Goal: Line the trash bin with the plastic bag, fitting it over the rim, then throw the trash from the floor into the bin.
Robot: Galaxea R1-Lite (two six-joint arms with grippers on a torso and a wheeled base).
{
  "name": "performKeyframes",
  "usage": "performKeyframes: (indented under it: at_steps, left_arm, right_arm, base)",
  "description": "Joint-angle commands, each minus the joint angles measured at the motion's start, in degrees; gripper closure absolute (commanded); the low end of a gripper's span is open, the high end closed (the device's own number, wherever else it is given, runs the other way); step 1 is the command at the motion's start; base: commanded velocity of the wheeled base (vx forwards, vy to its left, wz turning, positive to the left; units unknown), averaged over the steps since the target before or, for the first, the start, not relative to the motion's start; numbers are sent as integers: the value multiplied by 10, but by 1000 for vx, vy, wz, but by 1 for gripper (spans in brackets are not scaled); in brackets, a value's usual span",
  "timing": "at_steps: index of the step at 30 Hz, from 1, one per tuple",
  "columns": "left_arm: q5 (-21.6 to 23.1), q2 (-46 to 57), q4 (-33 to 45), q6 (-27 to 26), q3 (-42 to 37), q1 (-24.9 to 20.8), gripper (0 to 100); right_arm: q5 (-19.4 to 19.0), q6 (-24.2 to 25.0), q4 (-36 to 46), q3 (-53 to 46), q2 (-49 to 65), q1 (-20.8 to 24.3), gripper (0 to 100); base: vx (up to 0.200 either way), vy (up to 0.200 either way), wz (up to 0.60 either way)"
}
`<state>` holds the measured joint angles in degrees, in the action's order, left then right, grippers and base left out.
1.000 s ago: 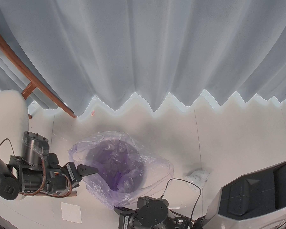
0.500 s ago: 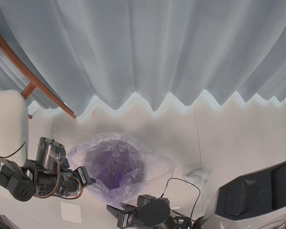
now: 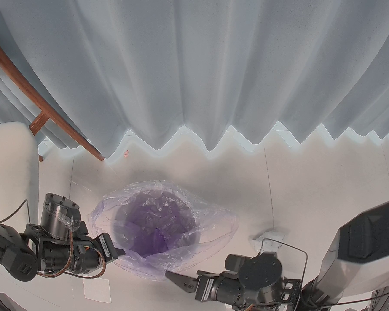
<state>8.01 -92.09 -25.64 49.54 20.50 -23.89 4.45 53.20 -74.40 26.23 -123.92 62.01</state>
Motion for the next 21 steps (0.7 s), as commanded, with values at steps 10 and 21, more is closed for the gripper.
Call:
performKeyframes:
  at_steps: [10,21]
  left_arm:
    - [0,65,1,0,-25,0,100]
    - [-1,66,1,-13,-33,5,100]
  right_arm:
    - [-7,49,19,57,-28,-65,0]
    - [-3,49,15,66,-28,-95,100]
  base:
    - [0,0,0]
    - [0,0,0]
